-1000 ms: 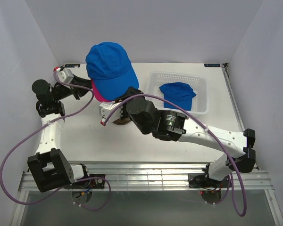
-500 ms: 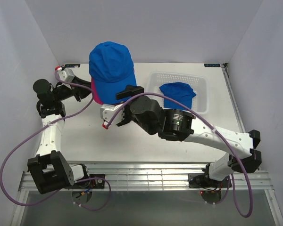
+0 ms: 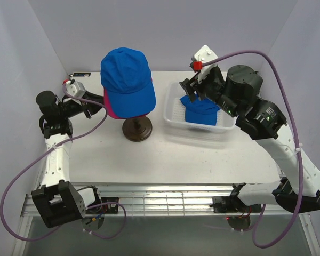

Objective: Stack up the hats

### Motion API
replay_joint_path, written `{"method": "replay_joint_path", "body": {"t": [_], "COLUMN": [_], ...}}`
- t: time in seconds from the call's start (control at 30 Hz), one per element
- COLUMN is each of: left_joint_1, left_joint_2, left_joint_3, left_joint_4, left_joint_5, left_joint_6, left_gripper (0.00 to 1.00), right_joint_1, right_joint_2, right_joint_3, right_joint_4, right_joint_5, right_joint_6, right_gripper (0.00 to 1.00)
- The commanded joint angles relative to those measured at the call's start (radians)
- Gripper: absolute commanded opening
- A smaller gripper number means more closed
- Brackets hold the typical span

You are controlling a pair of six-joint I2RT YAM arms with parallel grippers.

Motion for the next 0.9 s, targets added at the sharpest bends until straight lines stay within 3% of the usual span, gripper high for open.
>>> {"method": "replay_joint_path", "body": {"t": [0.0,0.1,0.27,0.4,0.63,0.87], "left_joint_1": [0.004,0.004,-0.007,-0.018,-0.049,-0.061], "left_joint_2": [-0.05,-0.073,-0.08,-0.076,-0.068,-0.067], "left_joint_3": [0.034,0.024,0.057,0.086,0.107,0.126], "left_joint_4": [-0.226,-0.306,-0.311,-0.323,-0.386,-0.437], "left_joint_5": [-0.043,-0.079,-0.101,-0.095,-0.11,-0.106], "left_joint_6": [0.247,0.31,0.281,0.267,0.301,0.318], "left_gripper": [0.27,0.27,0.27,0.25,0.25,0.23], "right_joint_1": [-0.045,-0.111,-0.115,-0.109,-0.084,0.002], "right_joint_2": [0.026,0.086,0.192,0.222,0.276,0.236], "right_joint_3": [-0.025,-0.017,0.019,-0.004,-0.026,-0.082], "right_joint_4": [0.008,-0.018,-0.041,-0.003,-0.006,0.022], "right_joint_5": [-0.12,-0.097,0.013,-0.009,-0.069,-0.022], "right_joint_6": [0.261,0.315,0.369,0.432,0.51,0.536], "right_gripper": [0.7,0.62,0.47,0.38,0.31,0.29]}}
